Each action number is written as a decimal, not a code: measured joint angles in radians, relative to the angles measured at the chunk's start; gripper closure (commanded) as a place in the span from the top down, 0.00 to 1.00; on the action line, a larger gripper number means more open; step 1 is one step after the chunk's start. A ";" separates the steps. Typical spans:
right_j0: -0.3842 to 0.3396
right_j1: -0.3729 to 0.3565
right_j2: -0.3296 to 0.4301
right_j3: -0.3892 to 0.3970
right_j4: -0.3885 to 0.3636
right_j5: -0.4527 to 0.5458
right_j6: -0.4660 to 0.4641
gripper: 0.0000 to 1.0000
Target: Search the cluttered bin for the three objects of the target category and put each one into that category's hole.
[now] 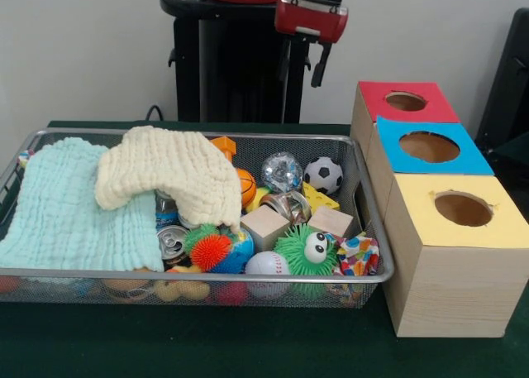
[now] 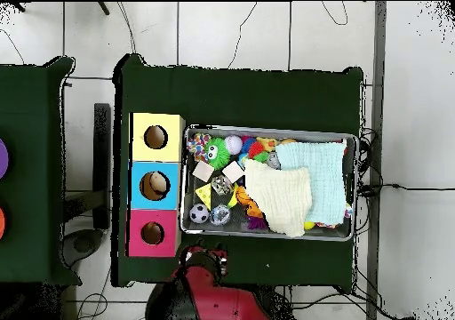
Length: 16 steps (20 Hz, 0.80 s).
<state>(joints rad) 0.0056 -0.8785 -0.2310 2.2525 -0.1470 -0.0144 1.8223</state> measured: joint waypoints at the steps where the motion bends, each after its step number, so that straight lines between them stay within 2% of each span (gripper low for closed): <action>1: -0.023 -0.003 0.004 -0.001 -0.022 0.000 0.000 1.00; 7: -0.171 -0.022 0.063 -0.005 -0.156 0.000 0.000 1.00; 13: -0.279 -0.022 0.133 -0.018 -0.253 0.001 0.000 1.00; 16: -0.309 -0.022 0.155 -0.028 -0.283 0.002 0.000 1.00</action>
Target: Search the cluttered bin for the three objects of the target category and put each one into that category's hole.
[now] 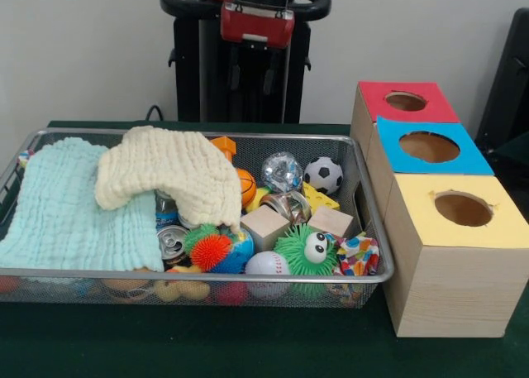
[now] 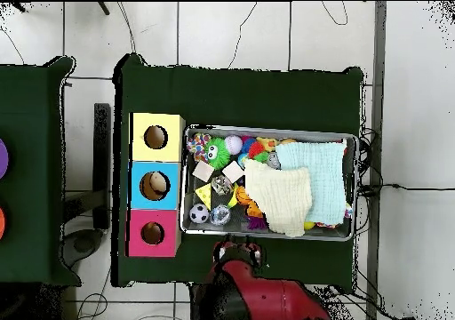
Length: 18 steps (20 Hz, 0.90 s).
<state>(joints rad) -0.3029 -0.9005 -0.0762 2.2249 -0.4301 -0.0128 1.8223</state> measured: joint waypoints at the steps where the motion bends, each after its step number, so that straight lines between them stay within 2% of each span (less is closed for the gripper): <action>1: -0.029 0.000 0.023 -0.012 -0.028 0.000 0.000 1.00; 8: -0.115 0.010 0.090 -0.058 -0.120 0.001 0.000 1.00; 18: -0.191 0.045 0.156 -0.137 -0.240 0.001 0.000 1.00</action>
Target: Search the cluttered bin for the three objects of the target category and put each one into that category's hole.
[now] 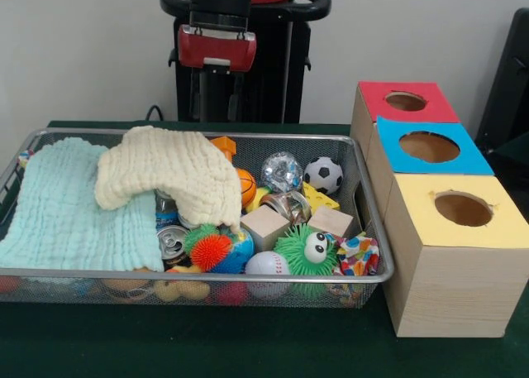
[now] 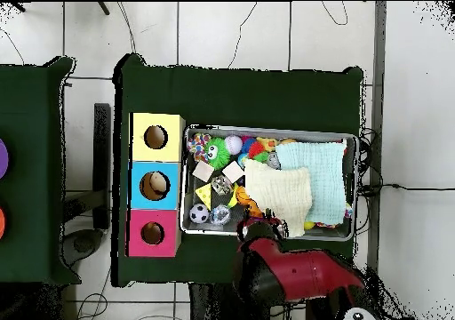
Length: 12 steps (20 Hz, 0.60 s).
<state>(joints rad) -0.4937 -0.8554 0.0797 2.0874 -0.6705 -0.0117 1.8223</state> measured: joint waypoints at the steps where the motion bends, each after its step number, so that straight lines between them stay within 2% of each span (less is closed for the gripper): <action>1: -0.006 0.004 0.006 -0.007 -0.010 0.000 0.000 1.00; 12: -0.073 0.050 0.073 -0.084 -0.118 0.001 0.000 1.00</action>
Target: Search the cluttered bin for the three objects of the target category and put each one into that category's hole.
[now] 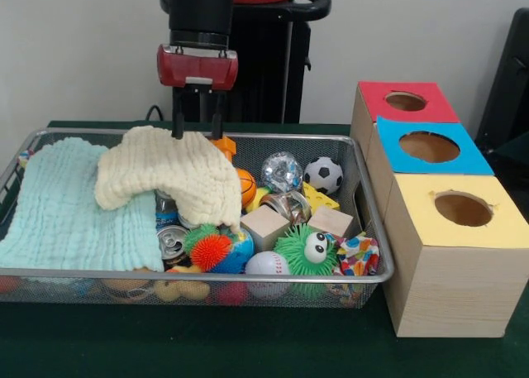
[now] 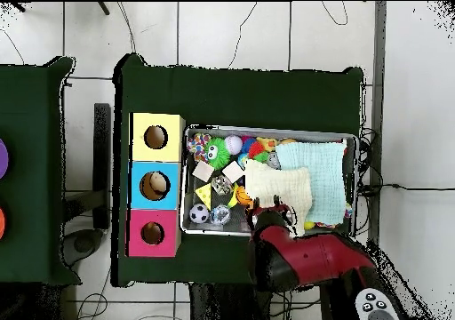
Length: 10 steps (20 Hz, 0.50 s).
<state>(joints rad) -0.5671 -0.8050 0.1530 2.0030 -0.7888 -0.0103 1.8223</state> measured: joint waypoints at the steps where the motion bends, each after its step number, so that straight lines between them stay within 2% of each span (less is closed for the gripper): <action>1: -0.004 0.002 0.004 -0.003 -0.005 0.000 0.000 1.00; 10: -0.080 0.015 0.071 -0.052 -0.059 0.042 0.000 1.00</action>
<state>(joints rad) -0.6473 -0.7903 0.2238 1.9512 -0.8474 0.0312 1.8223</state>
